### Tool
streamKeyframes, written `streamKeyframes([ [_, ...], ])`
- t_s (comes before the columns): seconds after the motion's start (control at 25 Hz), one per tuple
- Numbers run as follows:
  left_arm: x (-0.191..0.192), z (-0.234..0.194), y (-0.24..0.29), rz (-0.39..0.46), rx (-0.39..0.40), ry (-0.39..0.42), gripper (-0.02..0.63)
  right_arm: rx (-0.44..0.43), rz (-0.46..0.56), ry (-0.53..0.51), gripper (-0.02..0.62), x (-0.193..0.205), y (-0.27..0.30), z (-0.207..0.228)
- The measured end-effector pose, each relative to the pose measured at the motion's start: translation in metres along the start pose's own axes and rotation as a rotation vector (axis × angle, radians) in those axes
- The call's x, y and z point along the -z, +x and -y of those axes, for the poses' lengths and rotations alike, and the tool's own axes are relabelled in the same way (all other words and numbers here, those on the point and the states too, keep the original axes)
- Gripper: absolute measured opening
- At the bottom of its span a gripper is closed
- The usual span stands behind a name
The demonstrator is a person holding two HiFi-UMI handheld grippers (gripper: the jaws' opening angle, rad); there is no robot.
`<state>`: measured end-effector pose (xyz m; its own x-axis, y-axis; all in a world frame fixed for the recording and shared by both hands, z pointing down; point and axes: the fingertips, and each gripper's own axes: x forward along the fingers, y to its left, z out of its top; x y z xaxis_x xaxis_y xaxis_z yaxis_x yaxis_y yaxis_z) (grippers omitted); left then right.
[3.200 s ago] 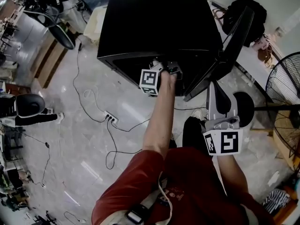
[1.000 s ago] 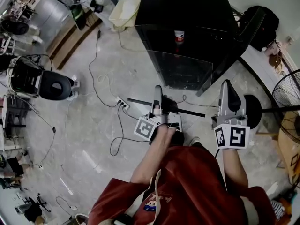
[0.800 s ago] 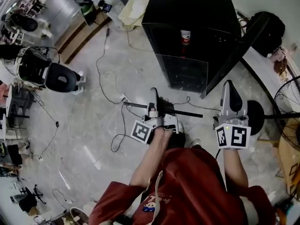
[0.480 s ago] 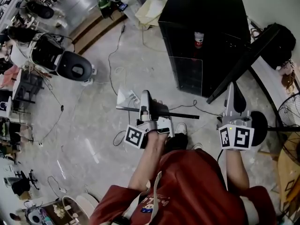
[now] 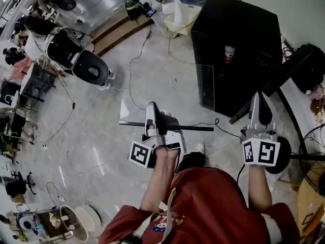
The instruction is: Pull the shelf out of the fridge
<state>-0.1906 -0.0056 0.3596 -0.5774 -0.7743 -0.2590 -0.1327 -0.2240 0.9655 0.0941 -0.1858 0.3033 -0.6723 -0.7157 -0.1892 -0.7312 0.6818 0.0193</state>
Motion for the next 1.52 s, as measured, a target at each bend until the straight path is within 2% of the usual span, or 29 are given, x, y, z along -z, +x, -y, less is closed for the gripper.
streamKeyframes([
  [0.36,-0.011,0.015,0.009,0.035,0.024,-0.027,0.018,-0.039,0.027,-0.010,-0.002,-0.011,0.020,-0.020],
  [0.72,0.002,0.011,0.022,0.031,0.023,-0.032,0.021,-0.071,0.027,-0.018,-0.002,-0.010,0.039,-0.019],
  [1.52,0.010,0.006,0.014,0.051,0.021,-0.045,0.023,-0.118,0.003,-0.039,-0.002,-0.006,0.038,-0.026],
])
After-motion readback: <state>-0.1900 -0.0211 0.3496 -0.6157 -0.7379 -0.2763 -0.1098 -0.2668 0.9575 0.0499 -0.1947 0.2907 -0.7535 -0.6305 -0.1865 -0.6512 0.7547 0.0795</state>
